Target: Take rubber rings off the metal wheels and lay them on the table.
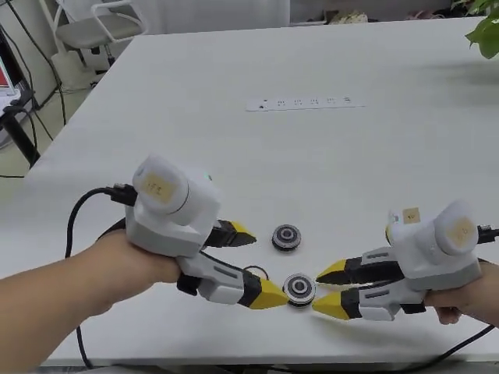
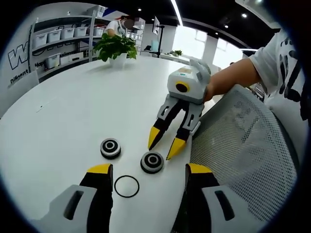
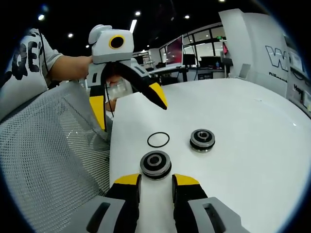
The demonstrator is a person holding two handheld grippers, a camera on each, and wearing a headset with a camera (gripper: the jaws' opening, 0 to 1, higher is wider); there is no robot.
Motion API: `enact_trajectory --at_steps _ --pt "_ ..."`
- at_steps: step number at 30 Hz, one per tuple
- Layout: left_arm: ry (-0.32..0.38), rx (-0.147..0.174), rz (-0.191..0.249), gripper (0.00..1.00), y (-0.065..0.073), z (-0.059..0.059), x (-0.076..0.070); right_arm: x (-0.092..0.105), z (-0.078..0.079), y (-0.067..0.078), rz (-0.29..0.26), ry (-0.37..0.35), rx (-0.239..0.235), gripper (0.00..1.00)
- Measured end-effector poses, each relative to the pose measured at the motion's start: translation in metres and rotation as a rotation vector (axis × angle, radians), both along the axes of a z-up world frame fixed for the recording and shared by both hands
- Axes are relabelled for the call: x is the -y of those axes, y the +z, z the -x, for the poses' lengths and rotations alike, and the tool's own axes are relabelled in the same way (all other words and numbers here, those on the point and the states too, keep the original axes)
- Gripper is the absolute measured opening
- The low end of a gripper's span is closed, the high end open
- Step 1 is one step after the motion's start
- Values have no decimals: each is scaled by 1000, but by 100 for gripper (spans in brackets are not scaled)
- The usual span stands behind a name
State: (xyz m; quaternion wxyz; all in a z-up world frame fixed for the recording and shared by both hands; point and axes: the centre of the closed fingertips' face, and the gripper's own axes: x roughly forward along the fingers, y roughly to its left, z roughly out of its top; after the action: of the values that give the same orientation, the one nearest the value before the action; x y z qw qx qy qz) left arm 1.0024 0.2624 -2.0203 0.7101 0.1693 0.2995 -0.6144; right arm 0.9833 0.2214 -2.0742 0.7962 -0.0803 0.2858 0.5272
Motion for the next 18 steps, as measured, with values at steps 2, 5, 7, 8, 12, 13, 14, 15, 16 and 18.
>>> enact_trajectory --at_steps 2,5,7,8,12,13,14,15,16,18 --pt "-6 0 -3 56 -1 0 1 0 0 0 -2 0 -2 23" --pt "-15 -2 -7 55 -3 0 3 0 -2 -1 -5 -2 -2 24" --pt "-22 -3 -8 54 -4 1 6 0 -2 -1 -4 -3 1 24" --pt "-26 -5 -9 53 -5 2 7 0 -2 -1 -5 -3 0 24" --pt "-40 -10 -13 49 -9 4 12 -1 -2 -1 -9 -5 -2 24" --pt "-43 -12 -14 49 -10 5 13 -1 -1 -1 -10 -5 -2 24" --pt "-46 -14 -15 48 -11 5 14 -2 -1 -1 -11 -5 -2 24" --pt "-49 -16 -16 47 -12 6 15 -2 -1 0 -12 -5 -2 24" --pt "-53 -17 -19 47 -13 6 16 -2 -1 0 -13 -5 -2 24" --pt "-61 -18 -23 46 -15 7 18 -2 -1 0 -15 -6 -2 24"
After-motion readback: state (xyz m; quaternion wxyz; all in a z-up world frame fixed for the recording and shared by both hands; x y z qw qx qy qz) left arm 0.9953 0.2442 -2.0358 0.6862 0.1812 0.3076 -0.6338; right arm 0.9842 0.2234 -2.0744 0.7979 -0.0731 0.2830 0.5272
